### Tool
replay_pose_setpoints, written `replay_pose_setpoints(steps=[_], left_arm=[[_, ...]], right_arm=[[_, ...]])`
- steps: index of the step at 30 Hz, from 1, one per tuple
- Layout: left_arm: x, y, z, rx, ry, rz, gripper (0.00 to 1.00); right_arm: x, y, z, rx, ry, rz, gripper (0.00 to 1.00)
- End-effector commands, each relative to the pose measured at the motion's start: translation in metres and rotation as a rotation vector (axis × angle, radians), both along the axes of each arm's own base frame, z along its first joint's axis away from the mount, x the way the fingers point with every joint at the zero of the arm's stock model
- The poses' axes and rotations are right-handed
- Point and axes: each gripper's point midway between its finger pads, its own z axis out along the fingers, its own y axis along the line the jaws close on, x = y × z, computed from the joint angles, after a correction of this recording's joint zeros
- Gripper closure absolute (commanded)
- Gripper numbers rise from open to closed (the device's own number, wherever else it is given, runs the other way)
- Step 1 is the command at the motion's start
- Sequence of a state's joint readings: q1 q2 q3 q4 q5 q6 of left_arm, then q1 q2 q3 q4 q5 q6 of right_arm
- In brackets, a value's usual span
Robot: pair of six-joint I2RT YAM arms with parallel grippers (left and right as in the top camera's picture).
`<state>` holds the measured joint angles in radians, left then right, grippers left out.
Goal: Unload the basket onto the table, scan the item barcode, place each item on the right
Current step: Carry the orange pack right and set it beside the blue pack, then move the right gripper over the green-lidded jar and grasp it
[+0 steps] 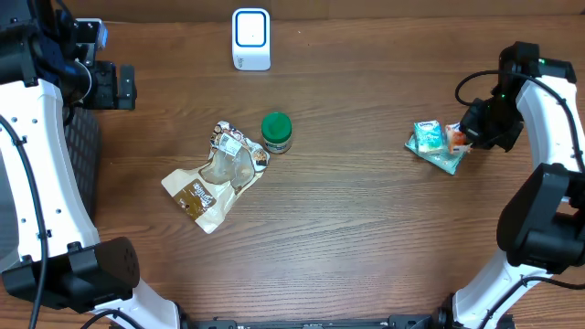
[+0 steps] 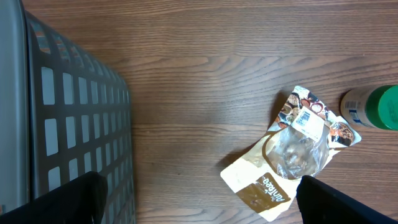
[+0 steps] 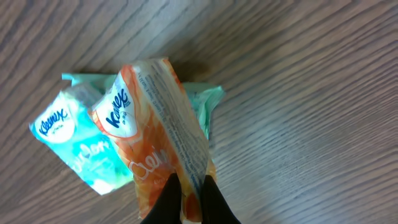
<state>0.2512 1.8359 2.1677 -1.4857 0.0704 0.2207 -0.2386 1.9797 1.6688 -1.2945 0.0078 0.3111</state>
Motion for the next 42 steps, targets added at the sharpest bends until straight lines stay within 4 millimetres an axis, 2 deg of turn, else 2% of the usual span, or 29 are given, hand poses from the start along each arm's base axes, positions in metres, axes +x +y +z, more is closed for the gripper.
replay_pose_setpoints(steps=[1, 8, 12, 15, 19, 22, 24, 26, 28, 30, 33, 38, 42], left_arm=[[0.001, 0.0, 0.0, 0.002, -0.004, -0.018, 0.0], [0.001, 0.0, 0.0, 0.002, -0.004, -0.017, 0.01], [0.001, 0.0, 0.0, 0.002, -0.004, -0.017, 0.0], [0.001, 0.0, 0.0, 0.002, -0.004, -0.017, 0.0], [0.002, -0.001, 0.0, 0.002, -0.004, -0.021, 0.01], [0.002, -0.002, 0.0, 0.002, -0.003, -0.023, 0.01], [0.002, -0.002, 0.0, 0.002, -0.004, -0.023, 0.0], [0.002, -0.002, 0.0, 0.002, -0.004, -0.023, 0.0], [0.002, -0.002, 0.0, 0.002, -0.004, -0.023, 0.0], [0.002, -0.002, 0.0, 0.002, -0.004, -0.023, 0.01], [0.002, -0.002, 0.0, 0.002, -0.004, -0.023, 0.0], [0.002, -0.002, 0.0, 0.002, -0.004, -0.023, 0.0], [0.002, -0.002, 0.0, 0.002, -0.004, -0.023, 0.01]], right_arm=[[0.0, -0.002, -0.001, -0.009, -0.004, -0.007, 0.94], [-0.01, 0.004, -0.012, 0.0, 0.038, 0.005, 0.77], [-0.011, 0.011, -0.012, 0.037, 0.038, 0.045, 0.65], [-0.007, 0.018, -0.006, 0.077, 0.014, 0.1, 0.62], [0.004, 0.019, 0.017, 0.076, -0.022, 0.114, 0.62], [0.017, 0.028, 0.05, 0.06, -0.077, 0.16, 0.59], [0.028, 0.04, 0.074, 0.045, -0.128, 0.228, 0.54], [0.041, 0.059, 0.097, 0.028, -0.193, 0.313, 0.46], [0.054, 0.084, 0.118, 0.012, -0.268, 0.407, 0.46], [0.068, 0.119, 0.136, -0.005, -0.35, 0.522, 0.46], [0.083, 0.173, 0.15, -0.032, -0.456, 0.685, 0.42], [0.092, 0.264, 0.151, -0.043, -0.566, 0.89, 0.35], [0.085, 0.325, 0.13, -0.005, -0.569, 0.986, 0.25]])
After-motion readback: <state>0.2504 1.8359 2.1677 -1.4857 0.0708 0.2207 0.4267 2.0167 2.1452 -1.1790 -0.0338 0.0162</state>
